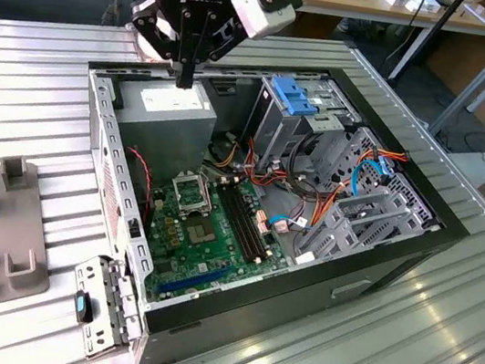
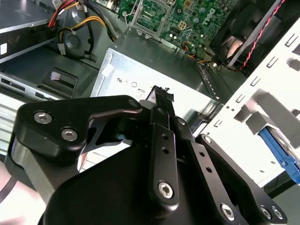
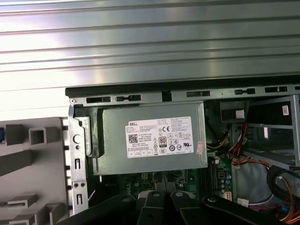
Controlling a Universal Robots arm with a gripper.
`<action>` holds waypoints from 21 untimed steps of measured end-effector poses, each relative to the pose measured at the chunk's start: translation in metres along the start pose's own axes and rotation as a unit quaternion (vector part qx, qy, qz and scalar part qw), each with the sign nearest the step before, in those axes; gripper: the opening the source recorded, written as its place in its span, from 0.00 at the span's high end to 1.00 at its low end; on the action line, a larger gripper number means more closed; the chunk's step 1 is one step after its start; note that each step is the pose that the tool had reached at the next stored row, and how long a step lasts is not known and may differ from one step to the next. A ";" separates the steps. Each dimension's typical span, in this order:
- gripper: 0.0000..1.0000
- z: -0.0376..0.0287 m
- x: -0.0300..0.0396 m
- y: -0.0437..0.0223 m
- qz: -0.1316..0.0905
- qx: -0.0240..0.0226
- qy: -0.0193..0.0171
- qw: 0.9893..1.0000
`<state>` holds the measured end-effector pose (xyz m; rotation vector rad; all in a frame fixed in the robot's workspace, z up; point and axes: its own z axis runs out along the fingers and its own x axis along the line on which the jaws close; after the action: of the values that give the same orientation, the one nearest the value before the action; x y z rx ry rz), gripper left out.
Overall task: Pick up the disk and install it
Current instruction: 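Reach for the disk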
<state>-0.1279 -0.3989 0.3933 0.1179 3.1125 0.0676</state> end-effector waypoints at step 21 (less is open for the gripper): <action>0.89 -0.0007 0.0287 -0.0021 0.000 0.000 0.000 1.000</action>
<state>-0.1567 -0.3989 0.3931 0.1180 3.1125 0.0677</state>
